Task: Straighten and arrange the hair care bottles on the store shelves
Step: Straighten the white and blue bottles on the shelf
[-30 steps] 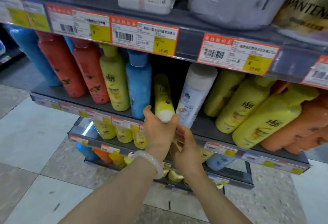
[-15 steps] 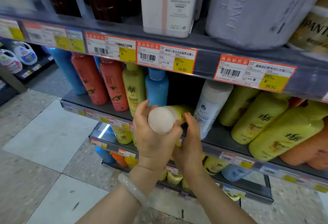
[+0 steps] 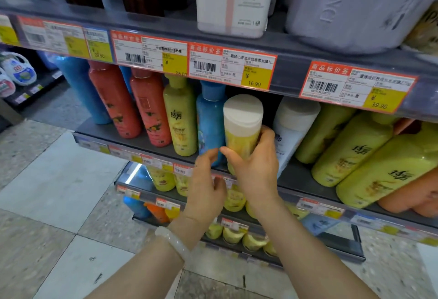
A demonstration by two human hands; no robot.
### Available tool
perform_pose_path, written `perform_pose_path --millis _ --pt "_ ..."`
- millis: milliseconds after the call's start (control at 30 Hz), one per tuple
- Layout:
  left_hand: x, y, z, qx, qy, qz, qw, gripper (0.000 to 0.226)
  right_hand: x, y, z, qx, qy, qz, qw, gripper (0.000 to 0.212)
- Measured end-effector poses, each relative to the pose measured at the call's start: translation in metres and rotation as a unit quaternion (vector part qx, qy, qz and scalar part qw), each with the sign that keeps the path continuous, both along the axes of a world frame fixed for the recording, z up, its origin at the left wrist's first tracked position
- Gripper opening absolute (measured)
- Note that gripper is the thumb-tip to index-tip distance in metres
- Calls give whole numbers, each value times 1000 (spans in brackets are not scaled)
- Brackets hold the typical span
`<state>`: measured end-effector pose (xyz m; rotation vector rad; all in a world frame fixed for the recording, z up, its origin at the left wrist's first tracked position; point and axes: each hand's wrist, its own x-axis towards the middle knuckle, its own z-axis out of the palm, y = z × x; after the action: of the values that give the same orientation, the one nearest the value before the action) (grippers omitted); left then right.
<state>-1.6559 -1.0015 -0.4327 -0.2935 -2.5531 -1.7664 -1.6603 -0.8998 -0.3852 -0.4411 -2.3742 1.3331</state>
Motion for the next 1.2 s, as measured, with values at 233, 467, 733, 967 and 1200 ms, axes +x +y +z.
perform_pose_path --millis 233,467,733,967,1200 --pt "-18 33 -9 -23 -31 -6 999 56 0 9 -1 51 -18 14 998 67" --pt "-22 52 -5 -54 -30 63 996 58 33 31 -15 28 -36 -54 998 23" --pt "-31 44 -9 -18 -31 2 999 73 14 60 -40 -79 -32 -73 994 90" --pt "-33 54 -19 -20 -19 -8 1000 76 12 93 -41 -86 -55 -4 995 70" --pt "-28 72 -18 -76 -6 125 989 76 14 99 -52 -90 -55 -26 994 68"
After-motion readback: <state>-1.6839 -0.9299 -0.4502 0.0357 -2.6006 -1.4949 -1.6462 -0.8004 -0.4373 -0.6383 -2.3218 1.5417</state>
